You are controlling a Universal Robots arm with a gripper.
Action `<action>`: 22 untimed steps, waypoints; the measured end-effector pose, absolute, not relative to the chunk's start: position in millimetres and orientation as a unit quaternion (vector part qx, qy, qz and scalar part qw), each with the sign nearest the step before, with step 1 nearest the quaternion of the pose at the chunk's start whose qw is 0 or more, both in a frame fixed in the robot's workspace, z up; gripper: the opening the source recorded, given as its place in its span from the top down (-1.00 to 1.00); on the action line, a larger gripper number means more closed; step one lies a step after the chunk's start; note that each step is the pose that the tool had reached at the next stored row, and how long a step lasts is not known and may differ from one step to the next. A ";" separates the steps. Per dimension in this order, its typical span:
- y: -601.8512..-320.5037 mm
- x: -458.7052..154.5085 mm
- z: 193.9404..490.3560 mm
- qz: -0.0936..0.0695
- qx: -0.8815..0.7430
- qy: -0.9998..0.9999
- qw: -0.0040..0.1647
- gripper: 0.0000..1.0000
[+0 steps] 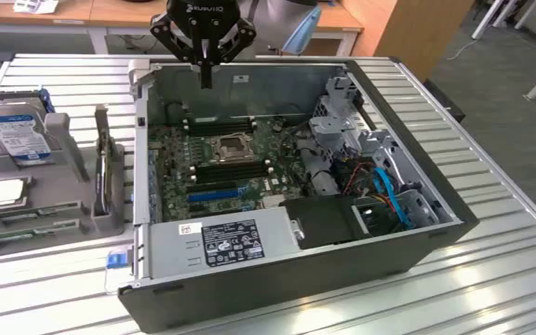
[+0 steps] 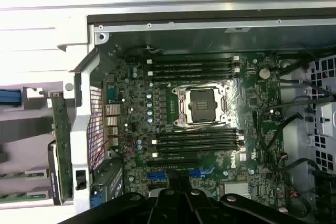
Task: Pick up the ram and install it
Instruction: 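Reach for the ram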
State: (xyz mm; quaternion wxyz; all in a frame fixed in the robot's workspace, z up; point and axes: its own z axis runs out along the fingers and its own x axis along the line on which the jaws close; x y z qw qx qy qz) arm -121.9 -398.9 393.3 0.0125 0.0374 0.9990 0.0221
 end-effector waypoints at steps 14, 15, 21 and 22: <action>-398.9 -126.7 393.2 0.022 0.037 0.999 0.013 0.80; -398.9 -127.3 393.3 0.022 0.037 0.999 0.012 0.80; -398.9 -132.5 393.3 0.022 0.037 0.999 0.012 0.80; -398.9 -133.5 393.3 0.022 0.037 0.999 0.012 0.80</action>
